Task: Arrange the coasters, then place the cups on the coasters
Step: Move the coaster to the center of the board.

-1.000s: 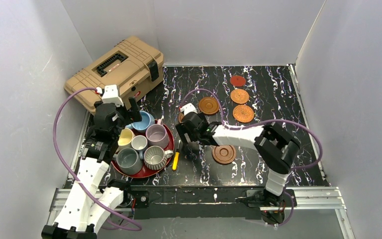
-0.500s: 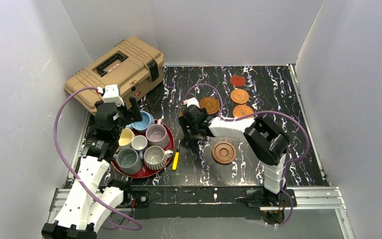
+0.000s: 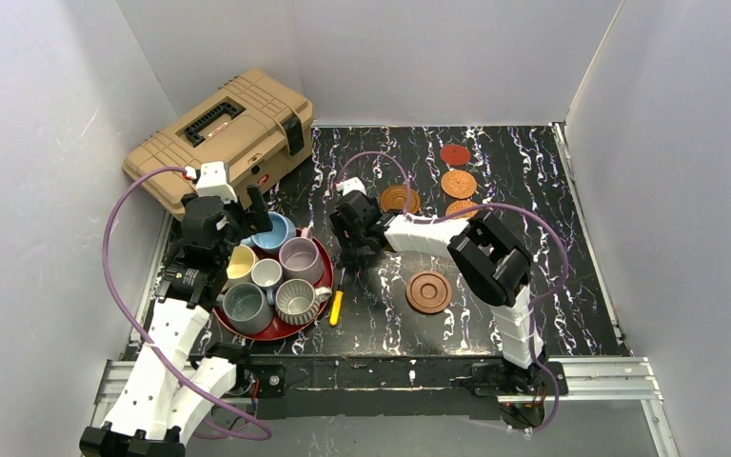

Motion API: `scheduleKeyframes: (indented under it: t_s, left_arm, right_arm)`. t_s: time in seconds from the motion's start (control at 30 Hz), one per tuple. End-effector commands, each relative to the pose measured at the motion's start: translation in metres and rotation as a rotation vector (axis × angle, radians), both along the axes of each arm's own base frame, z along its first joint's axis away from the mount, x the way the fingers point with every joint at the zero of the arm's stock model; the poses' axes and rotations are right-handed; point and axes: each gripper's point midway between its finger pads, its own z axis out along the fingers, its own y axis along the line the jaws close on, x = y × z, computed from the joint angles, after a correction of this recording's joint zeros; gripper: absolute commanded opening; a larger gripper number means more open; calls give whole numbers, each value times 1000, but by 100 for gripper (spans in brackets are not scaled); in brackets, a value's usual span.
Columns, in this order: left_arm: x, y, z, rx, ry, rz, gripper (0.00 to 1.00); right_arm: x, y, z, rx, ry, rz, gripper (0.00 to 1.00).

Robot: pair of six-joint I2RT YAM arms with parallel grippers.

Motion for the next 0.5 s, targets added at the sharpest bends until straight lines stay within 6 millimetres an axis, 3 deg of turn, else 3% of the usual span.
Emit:
scheduleKeyframes:
  t_s: [0.0,0.13,0.47]
  left_arm:
    - [-3,3,5,-6,-16,16,99]
    - [-3,4,6,-6,-17,16,99]
    - [-2,4,5,-4,-14,19,99]
  right_arm:
    - [7,5,-23,-47,21,35,80]
    - [21,5,-34,-61,27,7,79]
    - [59,14,-39,-35,12,-68,79]
